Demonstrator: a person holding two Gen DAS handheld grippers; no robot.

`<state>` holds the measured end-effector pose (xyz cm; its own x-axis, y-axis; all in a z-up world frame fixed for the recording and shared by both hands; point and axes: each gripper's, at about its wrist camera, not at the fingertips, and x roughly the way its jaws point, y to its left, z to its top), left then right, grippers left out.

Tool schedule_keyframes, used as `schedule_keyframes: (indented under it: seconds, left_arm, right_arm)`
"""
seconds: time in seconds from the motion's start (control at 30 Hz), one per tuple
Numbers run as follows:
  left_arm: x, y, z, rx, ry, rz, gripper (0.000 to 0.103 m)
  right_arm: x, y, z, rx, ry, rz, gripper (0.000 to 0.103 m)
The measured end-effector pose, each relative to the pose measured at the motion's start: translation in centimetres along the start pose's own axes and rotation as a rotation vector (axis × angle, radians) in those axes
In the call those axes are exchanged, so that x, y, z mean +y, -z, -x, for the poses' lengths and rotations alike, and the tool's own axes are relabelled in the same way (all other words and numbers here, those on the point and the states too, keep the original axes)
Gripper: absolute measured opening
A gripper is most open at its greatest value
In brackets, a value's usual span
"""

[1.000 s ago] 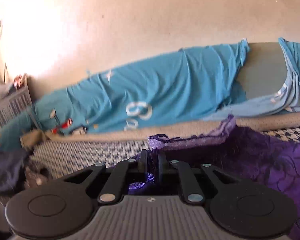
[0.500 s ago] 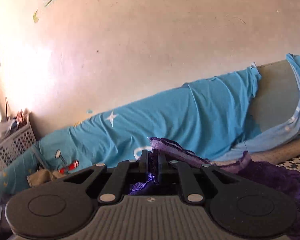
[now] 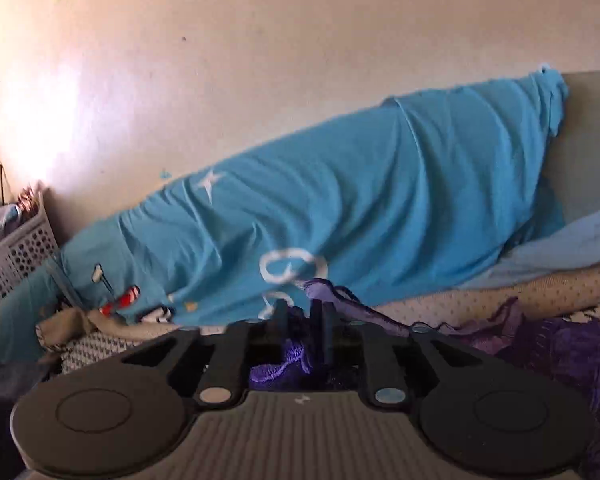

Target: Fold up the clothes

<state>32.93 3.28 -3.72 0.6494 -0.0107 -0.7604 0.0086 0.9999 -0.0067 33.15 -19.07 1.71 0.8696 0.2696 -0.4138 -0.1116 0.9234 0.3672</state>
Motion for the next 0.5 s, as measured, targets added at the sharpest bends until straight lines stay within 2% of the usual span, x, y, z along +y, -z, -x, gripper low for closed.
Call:
schedule_keyframes:
  seconds: [0.03, 0.13, 0.2, 0.33, 0.4, 0.5]
  left_arm:
    - [0.0, 0.0, 0.1, -0.004, -0.006, -0.002, 0.103]
    - [0.0, -0.1, 0.5, -0.035, -0.010, 0.006, 0.103]
    - [0.1, -0.3, 1.2, -0.070, -0.013, 0.006, 0.103]
    - [0.1, -0.6, 2.2, -0.128, -0.017, -0.003, 0.103]
    - [0.0, -0.5, 2.1, -0.128, -0.011, -0.007, 0.103]
    - [-0.3, -0.4, 2.0, -0.134, -0.018, -0.022, 0.103]
  right_arm:
    - [-0.2, -0.2, 0.3, -0.001, -0.007, -0.003, 0.032]
    - [-0.9, -1.0, 1.3, -0.007, -0.014, 0.009, 0.033]
    - [-1.3, -1.8, 2.2, -0.021, 0.018, 0.059, 0.034]
    - [-4.1, -2.7, 4.0, -0.029, 0.139, 0.161, 0.038]
    - [-6.0, -2.4, 4.6, -0.020, 0.221, 0.221, 0.041]
    - [-9.6, -1.7, 5.0, 0.022, 0.286, 0.241, 0.043]
